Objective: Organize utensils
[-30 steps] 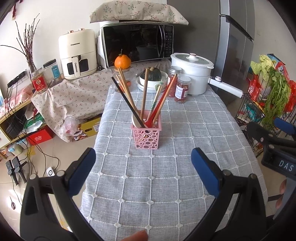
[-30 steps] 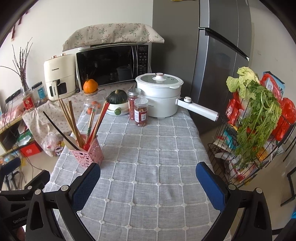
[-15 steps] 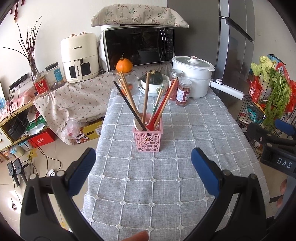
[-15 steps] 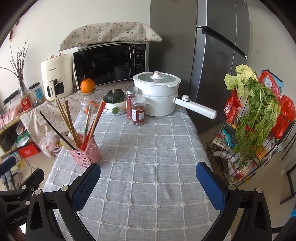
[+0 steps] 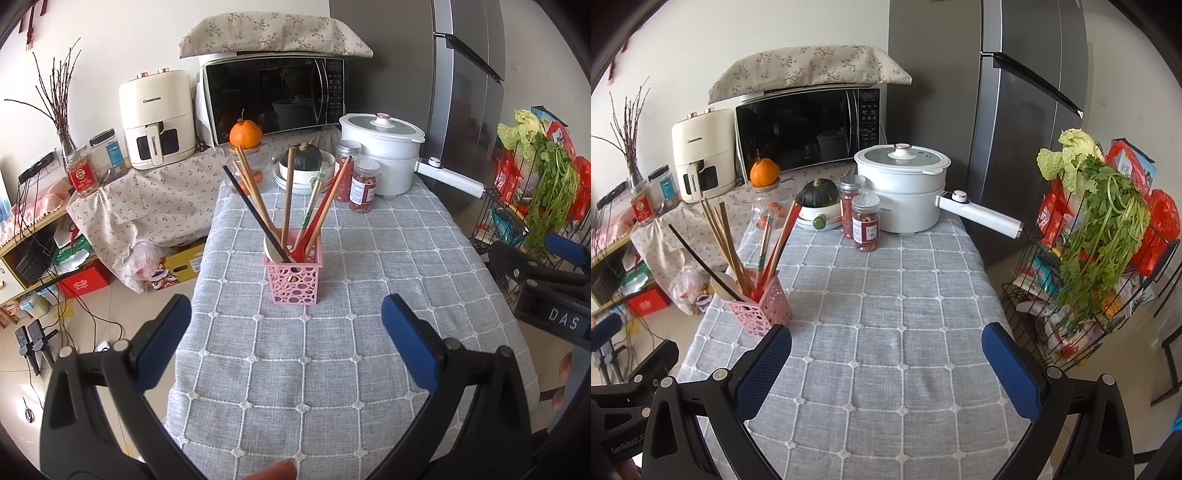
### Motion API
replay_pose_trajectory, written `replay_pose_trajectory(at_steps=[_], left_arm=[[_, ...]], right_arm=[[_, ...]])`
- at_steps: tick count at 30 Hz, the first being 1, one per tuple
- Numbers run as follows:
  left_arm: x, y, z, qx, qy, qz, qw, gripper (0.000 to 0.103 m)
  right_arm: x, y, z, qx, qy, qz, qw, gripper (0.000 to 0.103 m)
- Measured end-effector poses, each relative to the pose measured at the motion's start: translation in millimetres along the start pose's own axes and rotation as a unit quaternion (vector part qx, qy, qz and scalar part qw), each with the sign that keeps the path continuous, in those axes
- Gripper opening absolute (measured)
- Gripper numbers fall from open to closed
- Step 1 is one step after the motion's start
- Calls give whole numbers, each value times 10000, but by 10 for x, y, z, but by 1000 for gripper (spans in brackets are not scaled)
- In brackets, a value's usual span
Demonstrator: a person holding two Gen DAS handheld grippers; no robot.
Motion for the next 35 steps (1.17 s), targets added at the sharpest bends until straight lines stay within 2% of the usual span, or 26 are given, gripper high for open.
replay_pose_trajectory(at_steps=[35], left_arm=[[23, 7, 3, 1, 43, 7, 10000, 102]], right_arm=[[4, -3, -18, 0, -5, -9, 10000, 103]])
Point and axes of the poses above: each gripper's, at about its wrist camera, not at the fingertips, and y roughly against the way its jaws point, z to its right, x to its top, the point moved 9 cm from there along -y, roughly the way its jaws point, and after that the axes turned 6 degrees about x, right-handed, at the moved point
